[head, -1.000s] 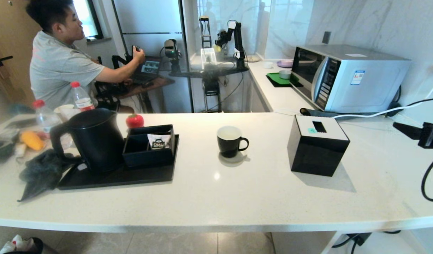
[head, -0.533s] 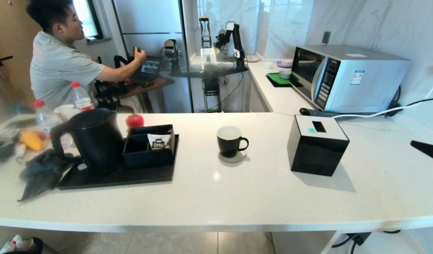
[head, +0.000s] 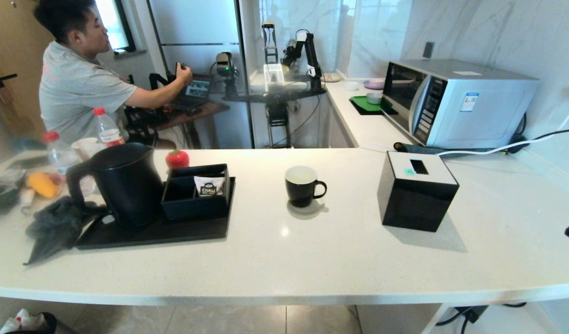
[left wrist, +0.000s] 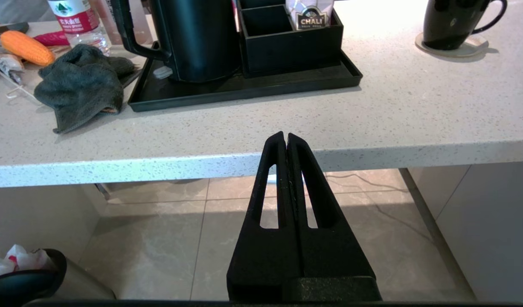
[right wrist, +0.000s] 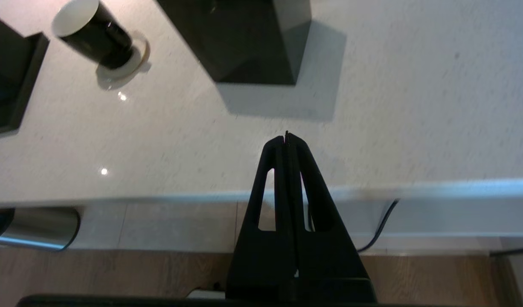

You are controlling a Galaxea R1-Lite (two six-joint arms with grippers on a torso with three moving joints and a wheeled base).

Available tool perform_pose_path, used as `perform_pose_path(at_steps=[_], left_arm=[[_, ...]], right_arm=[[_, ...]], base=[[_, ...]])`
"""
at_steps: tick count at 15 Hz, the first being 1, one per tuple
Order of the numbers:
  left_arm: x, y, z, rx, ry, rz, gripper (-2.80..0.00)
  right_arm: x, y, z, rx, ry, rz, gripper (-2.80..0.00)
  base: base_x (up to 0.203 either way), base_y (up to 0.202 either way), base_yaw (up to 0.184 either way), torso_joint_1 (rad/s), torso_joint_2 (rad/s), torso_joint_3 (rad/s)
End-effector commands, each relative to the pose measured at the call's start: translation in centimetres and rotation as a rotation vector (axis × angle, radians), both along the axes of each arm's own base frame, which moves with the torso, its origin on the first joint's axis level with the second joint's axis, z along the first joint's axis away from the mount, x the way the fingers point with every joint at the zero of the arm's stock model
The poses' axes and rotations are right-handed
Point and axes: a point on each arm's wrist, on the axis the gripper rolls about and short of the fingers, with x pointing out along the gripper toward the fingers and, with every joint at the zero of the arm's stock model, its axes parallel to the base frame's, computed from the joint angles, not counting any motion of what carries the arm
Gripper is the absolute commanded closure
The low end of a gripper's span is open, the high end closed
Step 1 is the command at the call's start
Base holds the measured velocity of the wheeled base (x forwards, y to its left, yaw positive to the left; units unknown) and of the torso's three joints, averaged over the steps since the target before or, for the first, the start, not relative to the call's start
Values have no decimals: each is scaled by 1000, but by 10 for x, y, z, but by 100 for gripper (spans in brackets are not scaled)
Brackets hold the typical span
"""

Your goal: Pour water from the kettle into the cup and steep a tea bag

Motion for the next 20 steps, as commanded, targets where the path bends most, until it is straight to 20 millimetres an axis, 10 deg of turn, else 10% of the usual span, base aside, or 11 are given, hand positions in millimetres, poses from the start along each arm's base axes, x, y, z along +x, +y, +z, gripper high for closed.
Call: perform_pose_path(at_steps=[1,11,20], left_arm=[[0,0,0,1,0,0,0],[0,0,0,1,0,0,0],[0,0,0,0,0,0,0]], right_arm=[[-37,19,5,-17,-35,5,0],[-138,62,-25,-213,-138,50,0],[-114,47,-90,-332,-376,-24,0]], base=[[0,0,0,0,0,0],[0,0,0,0,0,0],[0,0,0,0,0,0]])
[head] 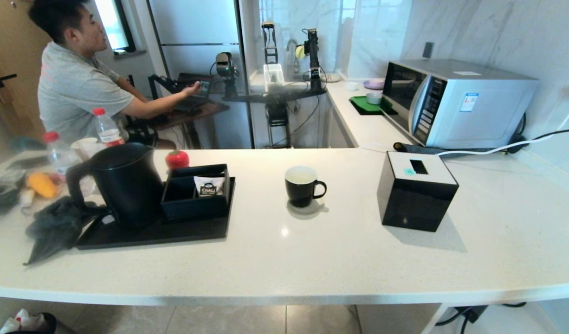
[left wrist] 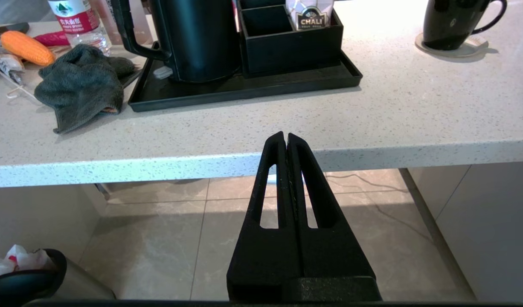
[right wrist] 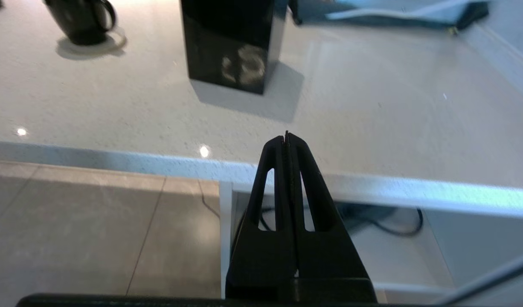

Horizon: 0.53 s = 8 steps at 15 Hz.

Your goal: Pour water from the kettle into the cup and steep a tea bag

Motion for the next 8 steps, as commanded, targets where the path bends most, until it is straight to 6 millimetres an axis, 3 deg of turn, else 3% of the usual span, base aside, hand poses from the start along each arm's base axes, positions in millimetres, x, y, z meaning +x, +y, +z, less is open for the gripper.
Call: perform_pose_path(at_steps=[1,5,8], left_arm=[[0,0,0,0,0,0,0],[0,0,0,1,0,0,0],[0,0,0,1,0,0,0]], right_arm=[[0,0,-12,-8,-110,57,0],[-22,-1,-27,-16,-215,59,0],[-23,-4,-37,-18,-137,-64,0]], base=[[0,0,0,0,0,0],[0,0,0,0,0,0],[0,0,0,0,0,0]])
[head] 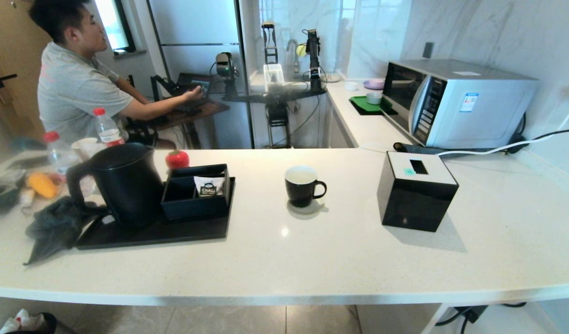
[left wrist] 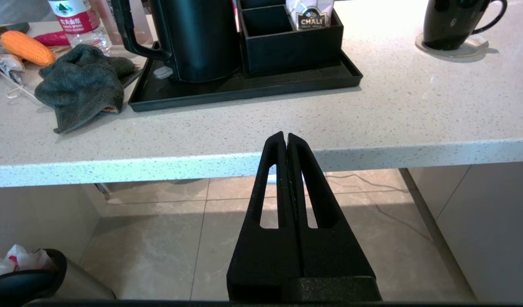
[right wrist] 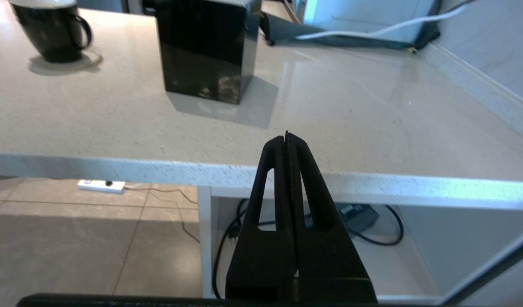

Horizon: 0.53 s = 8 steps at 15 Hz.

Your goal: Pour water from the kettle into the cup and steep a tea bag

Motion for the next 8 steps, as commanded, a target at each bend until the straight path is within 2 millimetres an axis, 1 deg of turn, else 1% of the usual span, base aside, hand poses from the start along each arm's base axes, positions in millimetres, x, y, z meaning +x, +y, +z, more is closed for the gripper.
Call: perform_pose_path(at_steps=[1,3,8], left_arm=[[0,0,0,1,0,0,0],[0,0,0,0,0,0,0],[0,0,0,1,0,0,0]], right_arm=[[-3,0,-4,-4,-5,-3,0],[-3,1,-11,-19,60,57,0],[-3,1,-11,-34,62,65,0]], base=[[0,0,0,0,0,0],[0,0,0,0,0,0],[0,0,0,0,0,0]])
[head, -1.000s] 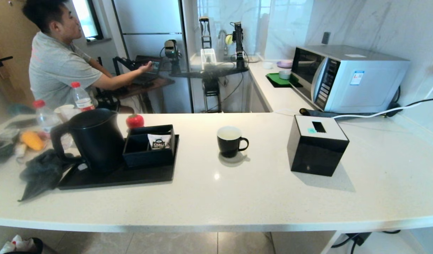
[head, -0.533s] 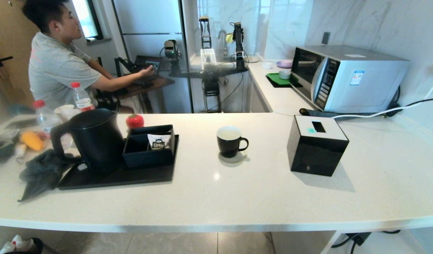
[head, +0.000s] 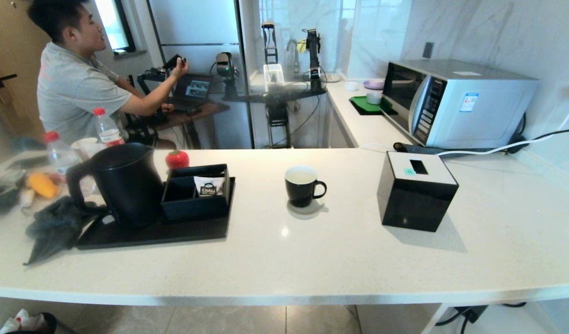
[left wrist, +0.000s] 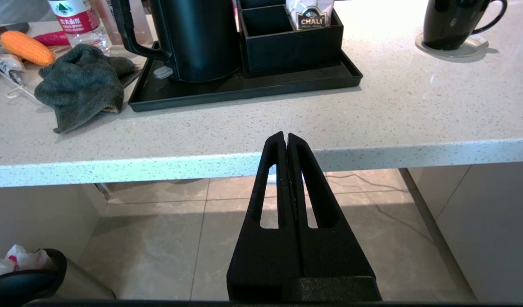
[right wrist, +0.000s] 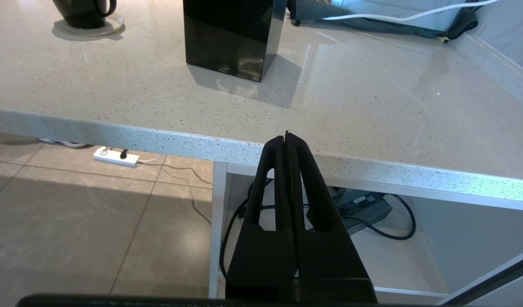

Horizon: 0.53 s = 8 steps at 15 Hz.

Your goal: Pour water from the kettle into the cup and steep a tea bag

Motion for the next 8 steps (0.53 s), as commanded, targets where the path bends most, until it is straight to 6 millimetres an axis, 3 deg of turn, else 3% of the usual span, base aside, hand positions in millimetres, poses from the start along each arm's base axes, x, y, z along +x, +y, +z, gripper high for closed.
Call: perform_pose_path(at_steps=[1,8], left_arm=[[0,0,0,1,0,0,0],[0,0,0,1,0,0,0]], right_arm=[[0,0,0,16,0,0,0],[0,0,0,36,2,-2,0]], base=[[0,0,0,0,0,0],[0,0,0,0,0,0]])
